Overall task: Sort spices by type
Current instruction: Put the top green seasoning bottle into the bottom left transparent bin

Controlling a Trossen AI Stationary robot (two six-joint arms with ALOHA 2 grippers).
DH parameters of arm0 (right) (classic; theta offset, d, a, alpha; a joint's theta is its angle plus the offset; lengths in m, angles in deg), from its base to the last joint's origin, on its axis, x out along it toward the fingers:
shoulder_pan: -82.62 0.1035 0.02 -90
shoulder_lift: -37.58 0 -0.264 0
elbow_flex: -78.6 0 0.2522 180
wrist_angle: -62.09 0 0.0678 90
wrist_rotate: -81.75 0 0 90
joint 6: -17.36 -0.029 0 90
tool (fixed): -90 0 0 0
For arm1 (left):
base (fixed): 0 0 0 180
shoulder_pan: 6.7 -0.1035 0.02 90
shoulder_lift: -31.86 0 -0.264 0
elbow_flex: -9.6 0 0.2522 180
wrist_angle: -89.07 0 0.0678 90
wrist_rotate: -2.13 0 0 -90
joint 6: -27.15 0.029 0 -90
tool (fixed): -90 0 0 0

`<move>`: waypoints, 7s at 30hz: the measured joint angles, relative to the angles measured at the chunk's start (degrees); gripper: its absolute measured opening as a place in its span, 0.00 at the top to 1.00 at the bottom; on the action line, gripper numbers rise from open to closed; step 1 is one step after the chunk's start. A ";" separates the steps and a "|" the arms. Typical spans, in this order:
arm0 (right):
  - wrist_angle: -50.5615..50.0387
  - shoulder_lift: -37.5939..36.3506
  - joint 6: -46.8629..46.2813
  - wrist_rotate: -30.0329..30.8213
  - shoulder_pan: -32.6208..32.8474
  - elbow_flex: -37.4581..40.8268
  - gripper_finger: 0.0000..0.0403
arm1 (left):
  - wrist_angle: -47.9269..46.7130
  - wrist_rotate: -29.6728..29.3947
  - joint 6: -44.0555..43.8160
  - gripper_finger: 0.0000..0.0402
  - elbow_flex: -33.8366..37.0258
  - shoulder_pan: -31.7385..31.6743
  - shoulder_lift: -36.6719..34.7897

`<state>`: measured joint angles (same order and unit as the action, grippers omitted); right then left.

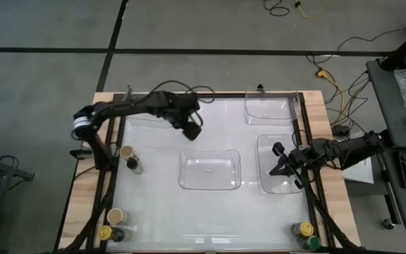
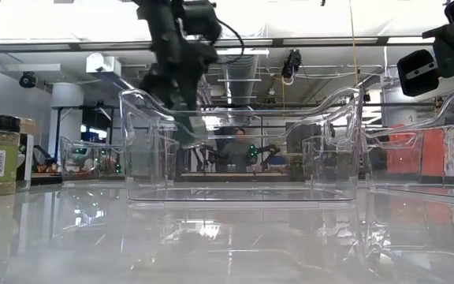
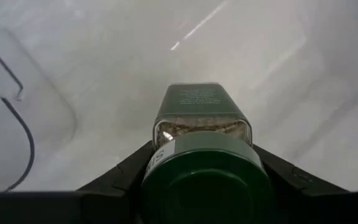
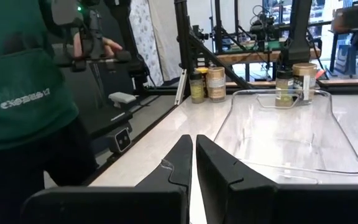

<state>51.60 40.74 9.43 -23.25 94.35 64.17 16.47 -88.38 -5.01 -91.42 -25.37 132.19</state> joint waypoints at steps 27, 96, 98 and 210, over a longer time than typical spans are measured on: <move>28.48 0.02 -1.51 7.96 -0.32 0.00 0.97 | -18.64 1.26 -11.39 0.53 -30.63 1.19 29.56; -20.95 81.88 -21.67 54.08 -6.75 -66.05 0.12 | -31.20 -19.60 32.03 0.48 -46.87 5.14 6.92; -21.43 84.98 -21.85 53.91 -7.30 -68.41 0.12 | -31.19 -19.64 32.12 0.48 -46.87 5.06 4.43; -60.57 97.27 66.34 -12.15 -5.88 -95.57 0.51 | -31.15 -3.24 16.82 0.48 -46.41 12.61 -13.13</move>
<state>-8.97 138.01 75.77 -35.40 88.47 -31.41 -14.68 -91.63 11.81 -137.83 -12.75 119.06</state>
